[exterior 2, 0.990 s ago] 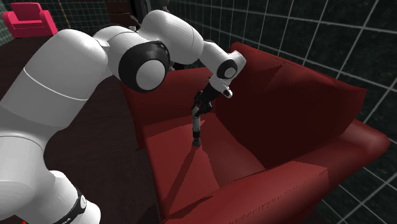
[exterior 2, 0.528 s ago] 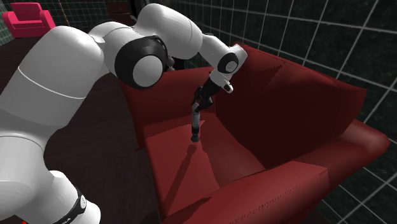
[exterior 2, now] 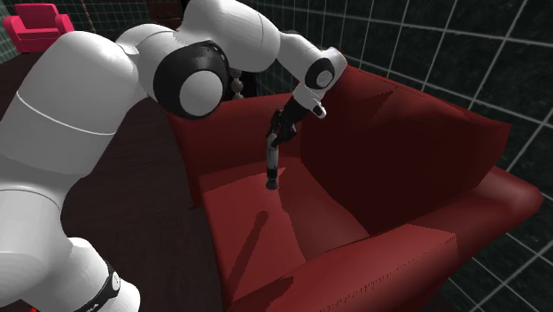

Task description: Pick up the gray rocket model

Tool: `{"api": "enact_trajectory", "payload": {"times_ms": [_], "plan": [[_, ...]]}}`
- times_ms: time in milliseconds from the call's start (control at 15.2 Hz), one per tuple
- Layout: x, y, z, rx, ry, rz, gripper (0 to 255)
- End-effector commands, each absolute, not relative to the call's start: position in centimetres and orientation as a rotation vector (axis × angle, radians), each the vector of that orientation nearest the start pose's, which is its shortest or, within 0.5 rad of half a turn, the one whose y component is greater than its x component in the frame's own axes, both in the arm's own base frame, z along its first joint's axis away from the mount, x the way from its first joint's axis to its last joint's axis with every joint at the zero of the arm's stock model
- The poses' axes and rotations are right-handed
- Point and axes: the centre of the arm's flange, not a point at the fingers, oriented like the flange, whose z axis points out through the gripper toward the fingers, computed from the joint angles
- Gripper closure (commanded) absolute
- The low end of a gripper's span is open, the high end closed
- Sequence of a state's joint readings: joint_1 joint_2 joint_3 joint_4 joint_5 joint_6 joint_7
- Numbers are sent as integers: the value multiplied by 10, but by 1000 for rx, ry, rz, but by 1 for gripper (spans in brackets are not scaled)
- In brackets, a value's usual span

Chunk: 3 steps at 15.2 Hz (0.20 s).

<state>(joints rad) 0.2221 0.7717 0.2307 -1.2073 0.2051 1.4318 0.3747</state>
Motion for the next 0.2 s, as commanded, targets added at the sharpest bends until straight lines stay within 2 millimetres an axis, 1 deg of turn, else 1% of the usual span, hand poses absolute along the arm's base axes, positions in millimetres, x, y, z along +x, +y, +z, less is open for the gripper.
{"api": "enact_trajectory", "payload": {"times_ms": [0, 132], "plan": [[623, 286, 315, -2858, -44, 934, 255], [623, 286, 316, -2858, -44, 934, 255]]}}
